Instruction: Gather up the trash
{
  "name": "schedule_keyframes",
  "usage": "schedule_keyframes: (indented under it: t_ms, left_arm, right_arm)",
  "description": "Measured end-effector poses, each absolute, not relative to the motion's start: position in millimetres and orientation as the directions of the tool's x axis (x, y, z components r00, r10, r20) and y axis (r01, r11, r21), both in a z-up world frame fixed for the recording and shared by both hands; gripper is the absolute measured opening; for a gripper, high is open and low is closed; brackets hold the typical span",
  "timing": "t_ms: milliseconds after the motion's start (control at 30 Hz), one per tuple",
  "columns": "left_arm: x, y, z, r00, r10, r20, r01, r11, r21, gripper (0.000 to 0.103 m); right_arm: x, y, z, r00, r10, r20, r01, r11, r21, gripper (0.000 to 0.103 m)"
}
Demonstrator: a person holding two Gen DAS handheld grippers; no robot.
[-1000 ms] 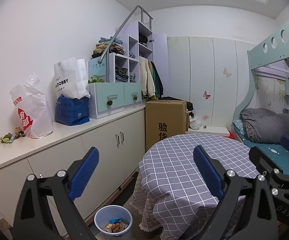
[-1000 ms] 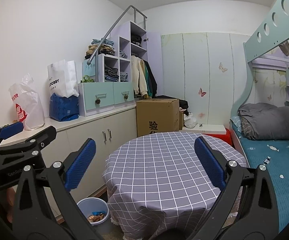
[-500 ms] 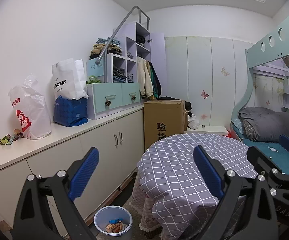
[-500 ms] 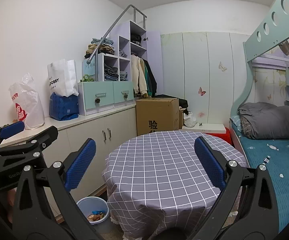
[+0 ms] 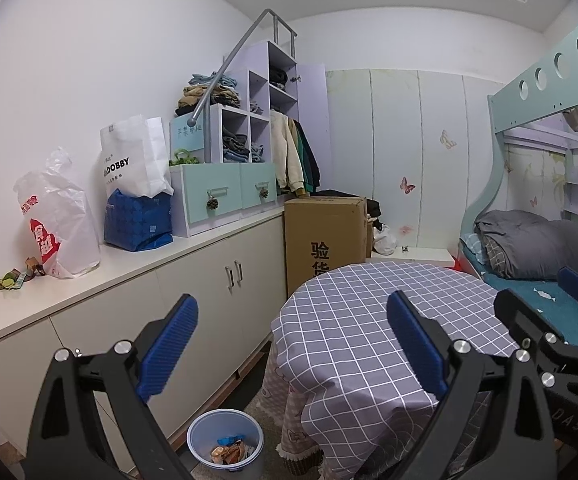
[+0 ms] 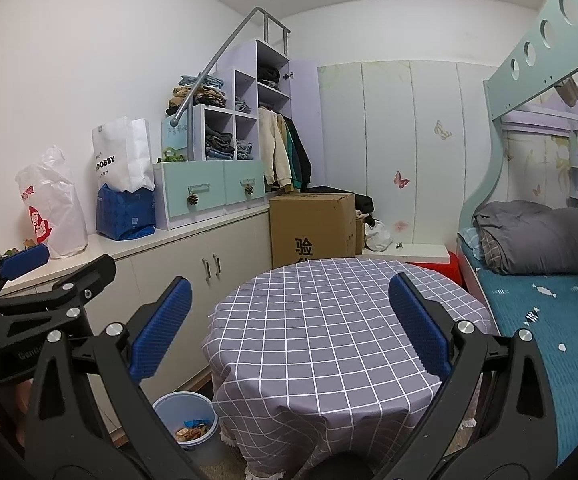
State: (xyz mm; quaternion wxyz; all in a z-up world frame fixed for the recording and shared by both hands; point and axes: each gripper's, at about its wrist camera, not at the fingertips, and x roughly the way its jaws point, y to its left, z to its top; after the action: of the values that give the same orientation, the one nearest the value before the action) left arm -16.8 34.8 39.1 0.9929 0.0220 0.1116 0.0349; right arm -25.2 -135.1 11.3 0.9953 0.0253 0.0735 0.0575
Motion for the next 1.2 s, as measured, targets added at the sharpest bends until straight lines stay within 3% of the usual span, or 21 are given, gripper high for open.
schedule_keyframes:
  t_ms: [1200]
  left_arm:
    - [-15.5,31.1,34.5,0.971,0.065,-0.230,-0.055,0.997,0.050,0.093]
  right_arm:
    - [-24.5,-132.5,8.7,0.983,0.109,-0.151,-0.101,0.993,0.062,0.097]
